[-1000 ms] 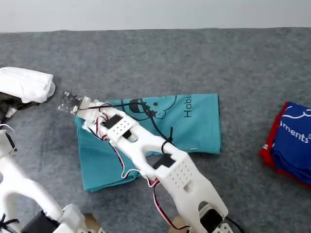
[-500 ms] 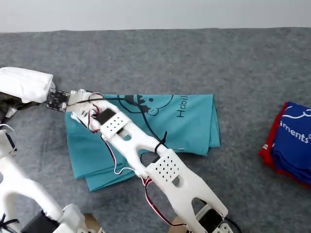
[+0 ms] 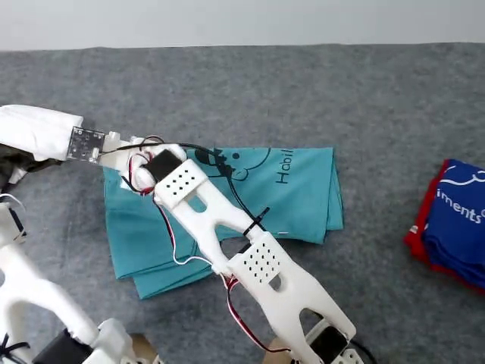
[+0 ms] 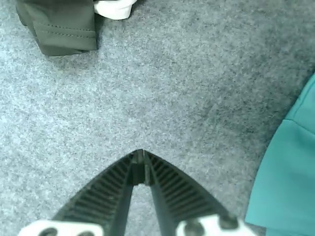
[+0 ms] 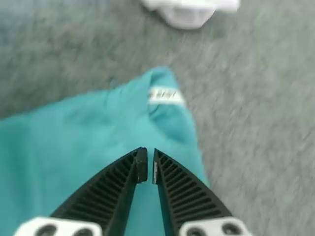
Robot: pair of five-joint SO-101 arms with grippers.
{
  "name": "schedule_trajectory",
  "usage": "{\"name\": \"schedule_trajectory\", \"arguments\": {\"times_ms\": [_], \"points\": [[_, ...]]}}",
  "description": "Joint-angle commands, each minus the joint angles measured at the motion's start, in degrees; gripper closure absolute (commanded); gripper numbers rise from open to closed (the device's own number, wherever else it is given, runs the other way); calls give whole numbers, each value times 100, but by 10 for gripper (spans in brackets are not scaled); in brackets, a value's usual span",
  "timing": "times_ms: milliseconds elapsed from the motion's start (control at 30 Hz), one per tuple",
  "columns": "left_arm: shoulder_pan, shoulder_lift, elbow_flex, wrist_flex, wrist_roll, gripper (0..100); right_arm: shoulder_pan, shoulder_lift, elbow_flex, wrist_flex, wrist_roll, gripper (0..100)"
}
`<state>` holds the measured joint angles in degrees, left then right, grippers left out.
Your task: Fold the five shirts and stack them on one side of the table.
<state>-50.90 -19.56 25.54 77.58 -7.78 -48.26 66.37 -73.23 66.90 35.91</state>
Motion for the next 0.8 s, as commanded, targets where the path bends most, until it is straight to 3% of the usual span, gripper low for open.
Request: {"name": "schedule_trajectory", "arguments": {"times_ms": [0, 100, 200, 433, 567, 767], "points": [[-26, -185, -207, -123, 26, 997, 154, -154, -835, 1437, 26, 960], [-18, -185, -207, -88, 26, 997, 251, -110, -1433, 2536, -53, 960], [0, -185, -207, -79, 35, 997, 418, -110, -1829, 3231, -615, 960], [18, -185, -198, -18, 35, 997, 1042, -295, -1969, 3626, -1618, 987], [18, -185, -207, 299, 35, 997, 1429, -752, -1222, 3626, -2004, 990], [18, -185, -207, 844, 35, 997, 2088, -2316, 1037, 3626, -2400, 990]]}}
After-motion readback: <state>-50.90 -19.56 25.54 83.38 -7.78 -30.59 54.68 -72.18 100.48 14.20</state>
